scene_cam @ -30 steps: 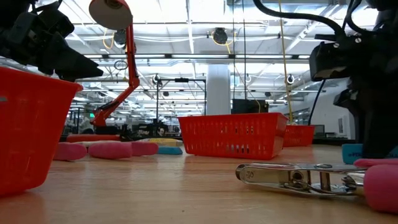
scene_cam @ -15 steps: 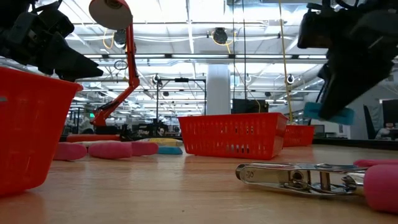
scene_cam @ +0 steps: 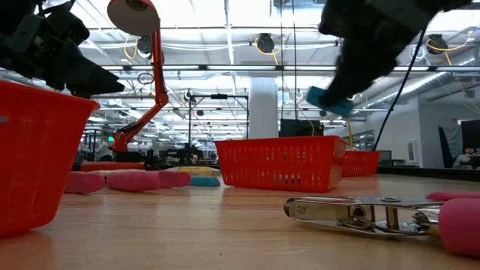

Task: Pick & Place School Supplies
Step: Put the blue eraser into the middle red bin, then put the pink hole puncher into the bottom red bin

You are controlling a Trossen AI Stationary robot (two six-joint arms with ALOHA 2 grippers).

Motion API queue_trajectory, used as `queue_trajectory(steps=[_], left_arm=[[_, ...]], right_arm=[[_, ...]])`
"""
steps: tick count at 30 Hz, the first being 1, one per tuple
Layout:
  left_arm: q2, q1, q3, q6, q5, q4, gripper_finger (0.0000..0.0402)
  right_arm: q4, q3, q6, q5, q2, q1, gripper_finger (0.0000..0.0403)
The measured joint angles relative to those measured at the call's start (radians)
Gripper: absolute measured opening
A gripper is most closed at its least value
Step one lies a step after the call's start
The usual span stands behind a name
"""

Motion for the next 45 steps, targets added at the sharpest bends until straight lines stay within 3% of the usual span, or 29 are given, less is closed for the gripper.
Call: queue_trajectory(steps=[8, 19, 27, 31, 40, 45], left_arm=[[0.000, 0.000, 0.000, 0.000, 0.000, -0.001, 0.0152], [0.000, 0.000, 0.000, 0.000, 0.000, -0.002, 0.0152], [0.000, 0.000, 0.000, 0.000, 0.000, -0.003, 0.0152], [0.000, 0.000, 0.000, 0.000, 0.000, -0.003, 0.0152], [0.000, 0.000, 0.000, 0.000, 0.000, -0.002, 0.0152], [0.000, 0.000, 0.000, 0.000, 0.000, -0.001, 0.0152]], right_arm=[[0.115, 0.000, -0.113, -0.188, 0.121, -0.115, 0.0025], [0.122, 0.000, -0.127, -0.215, 0.169, -0.130, 0.0028], [0.131, 0.000, -0.148, -0.216, 0.169, -0.128, 0.0163], [0.170, 0.000, -0.169, -0.213, 0.169, -0.128, 0.0208], [0.196, 0.001, -0.174, -0.208, 0.144, -0.084, 0.0221], [-0.005, 0.090, -0.099, -0.141, 0.142, 0.035, 0.0211]])
